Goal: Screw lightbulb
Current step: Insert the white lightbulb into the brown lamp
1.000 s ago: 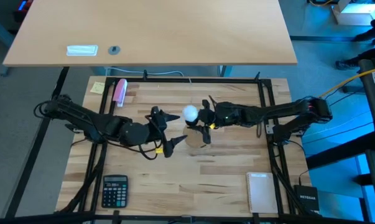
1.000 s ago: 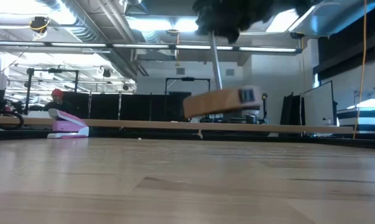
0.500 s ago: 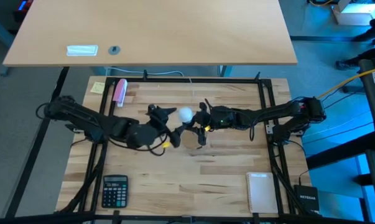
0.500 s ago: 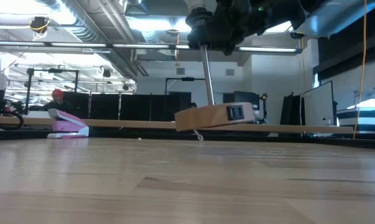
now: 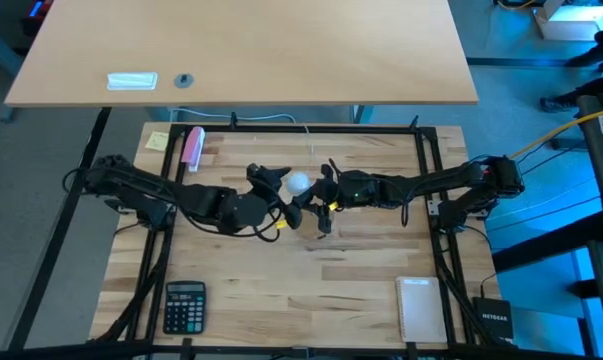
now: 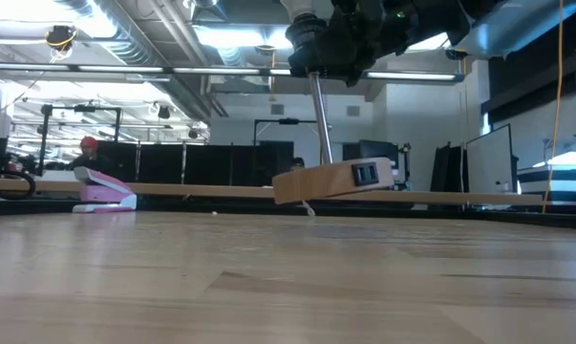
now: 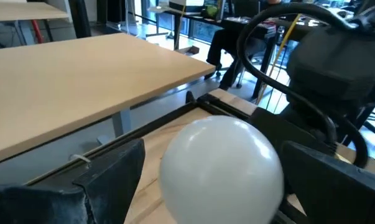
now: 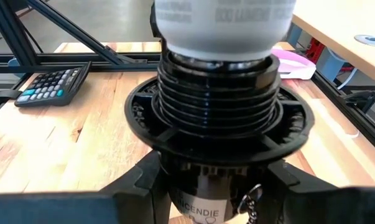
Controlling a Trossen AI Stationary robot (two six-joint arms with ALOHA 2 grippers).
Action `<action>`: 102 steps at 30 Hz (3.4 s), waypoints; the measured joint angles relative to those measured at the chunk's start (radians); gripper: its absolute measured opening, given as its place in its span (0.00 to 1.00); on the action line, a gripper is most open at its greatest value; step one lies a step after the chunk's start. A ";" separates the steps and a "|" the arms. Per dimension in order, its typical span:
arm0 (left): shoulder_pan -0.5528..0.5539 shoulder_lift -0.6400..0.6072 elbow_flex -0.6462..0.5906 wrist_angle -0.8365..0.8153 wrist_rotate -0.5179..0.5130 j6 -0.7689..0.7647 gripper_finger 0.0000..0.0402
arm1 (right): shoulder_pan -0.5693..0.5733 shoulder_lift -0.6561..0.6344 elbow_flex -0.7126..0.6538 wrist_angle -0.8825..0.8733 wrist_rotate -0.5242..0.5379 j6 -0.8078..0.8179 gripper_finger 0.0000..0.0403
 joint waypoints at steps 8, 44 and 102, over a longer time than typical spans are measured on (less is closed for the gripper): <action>0.000 0.000 0.000 -0.024 0.028 0.016 0.66 | 0.000 0.000 -0.001 0.003 0.000 0.000 0.37; -0.035 0.016 0.002 0.188 0.694 0.481 0.61 | 0.104 -0.052 0.012 0.051 -0.745 -0.042 0.37; 0.010 0.071 -0.021 0.262 -0.098 0.215 0.87 | -0.020 -0.016 -0.242 0.380 0.183 -0.036 0.37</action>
